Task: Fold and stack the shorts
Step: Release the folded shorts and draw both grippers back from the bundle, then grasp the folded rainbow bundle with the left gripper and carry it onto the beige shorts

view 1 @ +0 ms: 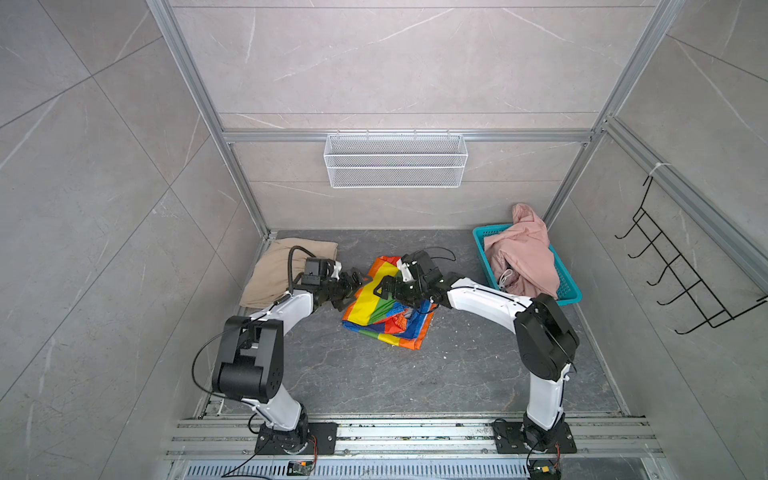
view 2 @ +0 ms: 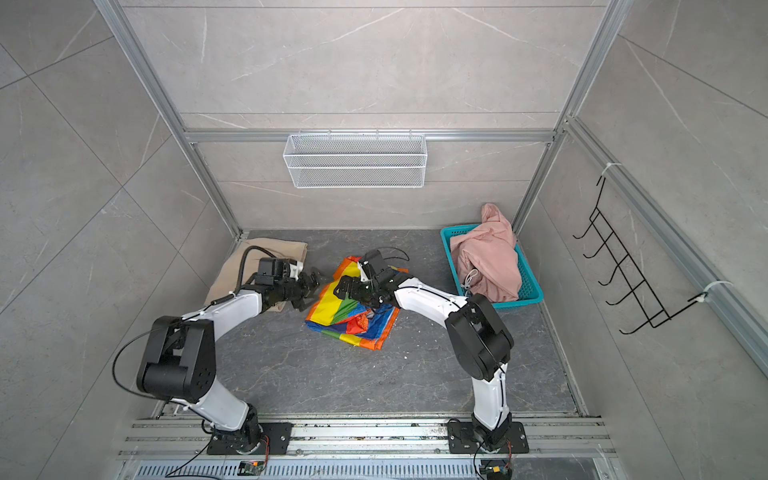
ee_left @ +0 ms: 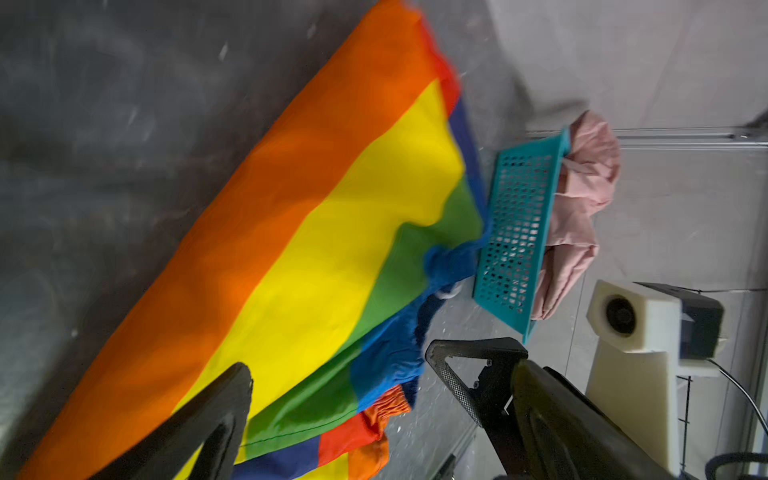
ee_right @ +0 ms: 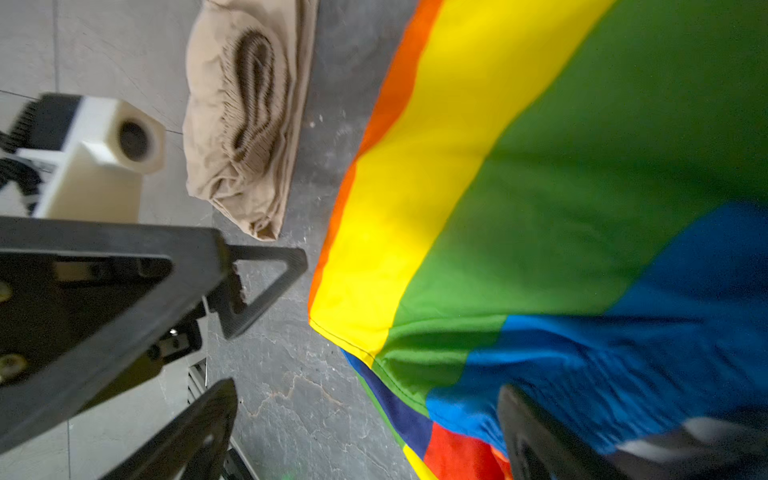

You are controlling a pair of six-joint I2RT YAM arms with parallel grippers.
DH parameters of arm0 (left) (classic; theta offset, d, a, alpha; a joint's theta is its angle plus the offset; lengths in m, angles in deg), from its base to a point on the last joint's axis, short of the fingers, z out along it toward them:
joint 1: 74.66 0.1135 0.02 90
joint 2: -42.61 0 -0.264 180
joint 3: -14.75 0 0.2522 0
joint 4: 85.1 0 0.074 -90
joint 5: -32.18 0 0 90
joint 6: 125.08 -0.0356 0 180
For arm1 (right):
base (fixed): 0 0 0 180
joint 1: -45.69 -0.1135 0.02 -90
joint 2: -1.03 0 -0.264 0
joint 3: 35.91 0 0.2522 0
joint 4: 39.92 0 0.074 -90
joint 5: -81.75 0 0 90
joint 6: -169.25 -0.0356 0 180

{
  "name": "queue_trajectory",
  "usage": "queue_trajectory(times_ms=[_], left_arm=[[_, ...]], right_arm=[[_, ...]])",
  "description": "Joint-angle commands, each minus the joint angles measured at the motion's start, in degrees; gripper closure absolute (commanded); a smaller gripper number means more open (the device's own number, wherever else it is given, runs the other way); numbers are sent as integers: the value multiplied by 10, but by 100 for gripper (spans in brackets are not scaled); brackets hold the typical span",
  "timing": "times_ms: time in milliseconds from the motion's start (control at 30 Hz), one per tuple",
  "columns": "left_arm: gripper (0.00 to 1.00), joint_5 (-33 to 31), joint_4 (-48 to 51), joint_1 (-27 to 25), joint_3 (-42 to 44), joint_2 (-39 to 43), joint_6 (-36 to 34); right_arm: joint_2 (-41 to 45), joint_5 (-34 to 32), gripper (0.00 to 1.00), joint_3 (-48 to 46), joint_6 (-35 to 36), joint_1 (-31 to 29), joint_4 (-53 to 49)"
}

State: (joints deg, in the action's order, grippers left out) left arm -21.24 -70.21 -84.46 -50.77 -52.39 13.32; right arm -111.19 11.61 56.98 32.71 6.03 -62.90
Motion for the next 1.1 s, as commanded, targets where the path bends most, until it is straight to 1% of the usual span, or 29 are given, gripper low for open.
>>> queue_trajectory(times_ms=[0, 100, 200, 300, 367, 400, 500, 567, 667, 800, 867, 933, 1067], left_arm=[[1, 34, -70, -4, 34, -4, 48], [1, 18, -68, -4, 66, -12, 36], [1, 14, -72, -4, 92, -24, 24], [1, 18, -65, -4, 95, -18, 8], [1, 14, -26, -4, 69, 7, -22], [1, 7, 9, -3, 45, 24, -48], [1, -55, 147, -3, -50, 61, -158], [1, -93, 214, 0, -114, 54, -214], [0, -98, 306, 3, -219, -5, -272], [1, -71, 410, 2, -346, -139, -352], [2, -81, 473, 0, -406, -204, -393], [3, -74, 484, 0, -429, -236, -411], [5, -50, 468, -1, -432, -260, -410]], right_arm=[[-23, 29, 1, -39, -41, 5, 51], [-24, 35, 1, -86, -33, 5, 61], [-20, 15, 1, -134, -13, 6, 56], [-12, 11, 1, -150, 7, 7, 45], [14, 8, 1, -147, 19, 7, 34], [34, 1, 1, -142, 30, 7, 20], [96, -31, 1, -115, 70, 10, -43], [129, -46, 1, -106, 87, 21, -73], [162, -43, 1, -115, 99, 53, -93], [194, -31, 1, -151, 104, 96, -98], [215, -28, 1, -171, 107, 108, -98], [233, -27, 1, -192, 112, 118, -97], [250, -19, 1, -221, 116, 133, -91]])
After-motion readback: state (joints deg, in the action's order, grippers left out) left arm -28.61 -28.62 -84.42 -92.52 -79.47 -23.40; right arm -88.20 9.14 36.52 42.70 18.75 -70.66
